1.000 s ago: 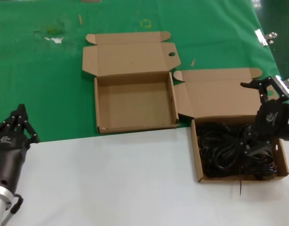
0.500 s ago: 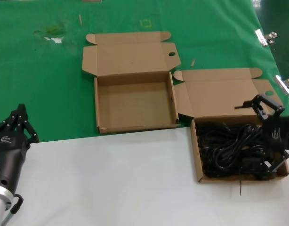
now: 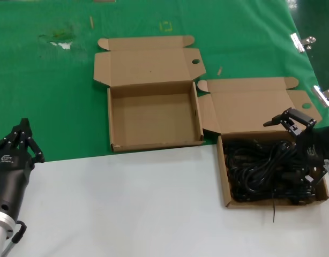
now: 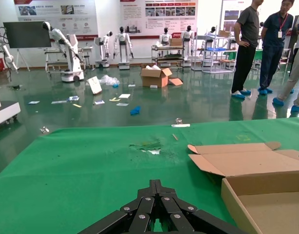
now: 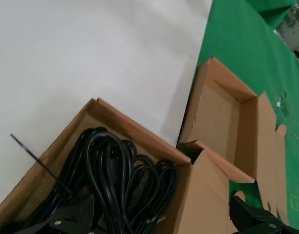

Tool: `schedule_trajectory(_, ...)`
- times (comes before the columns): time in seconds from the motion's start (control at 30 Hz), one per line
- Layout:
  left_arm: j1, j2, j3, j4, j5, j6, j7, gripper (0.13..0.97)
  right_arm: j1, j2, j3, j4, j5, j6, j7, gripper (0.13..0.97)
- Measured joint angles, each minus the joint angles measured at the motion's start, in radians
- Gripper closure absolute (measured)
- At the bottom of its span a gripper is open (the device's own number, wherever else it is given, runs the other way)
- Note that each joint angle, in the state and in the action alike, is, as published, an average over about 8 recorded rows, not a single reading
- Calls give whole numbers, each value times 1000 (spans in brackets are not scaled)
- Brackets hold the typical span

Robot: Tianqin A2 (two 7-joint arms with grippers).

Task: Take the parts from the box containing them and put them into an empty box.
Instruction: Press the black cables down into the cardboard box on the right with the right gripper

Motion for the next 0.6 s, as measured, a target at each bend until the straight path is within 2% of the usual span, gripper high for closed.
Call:
schedule_trajectory(0.47, 0, 0, 0, 0, 0, 0, 0, 957, 39, -45, -20, -111, -33, 3, -120, 131)
schedule_trajectory(0.6, 0, 0, 0, 0, 0, 0, 0, 957, 53, -57, -20, -147, -36, 7, -150, 157)
